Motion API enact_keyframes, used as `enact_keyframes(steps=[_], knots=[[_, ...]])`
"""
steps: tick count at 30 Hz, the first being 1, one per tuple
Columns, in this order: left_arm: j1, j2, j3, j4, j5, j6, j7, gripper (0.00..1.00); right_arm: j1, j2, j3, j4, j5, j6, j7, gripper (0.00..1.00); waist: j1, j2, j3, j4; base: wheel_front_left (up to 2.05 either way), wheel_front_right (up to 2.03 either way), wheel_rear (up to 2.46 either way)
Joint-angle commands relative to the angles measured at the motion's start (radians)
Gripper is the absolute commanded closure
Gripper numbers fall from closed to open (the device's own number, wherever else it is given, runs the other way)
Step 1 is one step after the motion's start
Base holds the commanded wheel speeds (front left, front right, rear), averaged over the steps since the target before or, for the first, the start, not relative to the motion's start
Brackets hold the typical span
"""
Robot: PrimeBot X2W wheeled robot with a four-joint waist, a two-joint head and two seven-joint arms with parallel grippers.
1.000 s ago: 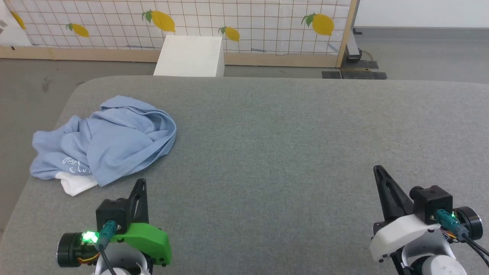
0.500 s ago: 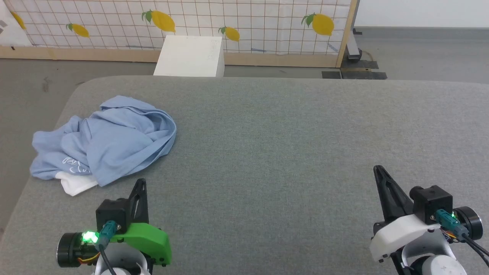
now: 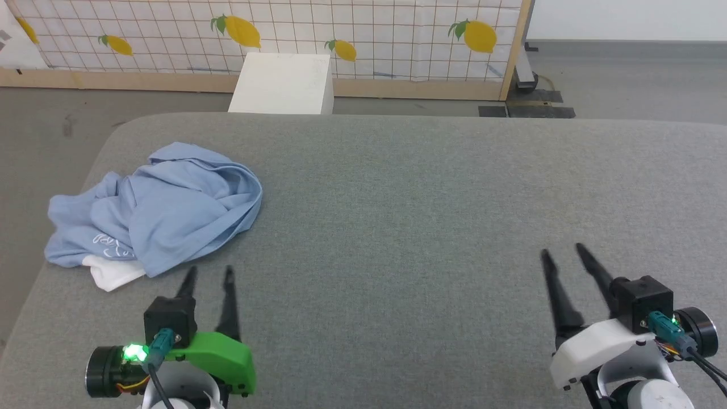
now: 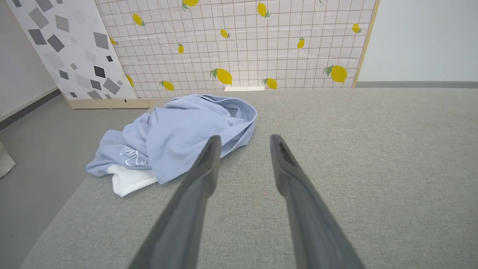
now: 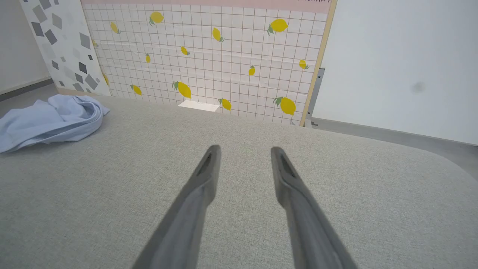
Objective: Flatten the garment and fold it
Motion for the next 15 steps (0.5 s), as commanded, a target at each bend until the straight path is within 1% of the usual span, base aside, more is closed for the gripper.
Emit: enact_keyframes(steps=[1,15], knots=[[0.0,0.0,-0.001,0.0,0.0,0.0,0.0,0.0,0.0,0.0,0.0,0.0,0.0,0.0,0.0,0.0,0.0,0.0,0.0,0.0,0.0,0.0,0.0],[0.005,0.0,-0.013,-0.013,-0.006,0.008,-0.032,0.0,-0.004,0.0,-0.04,0.019,0.02,0.0,-0.032,0.0,0.0,0.0,0.001,0.001,0.0,0.0,0.0]])
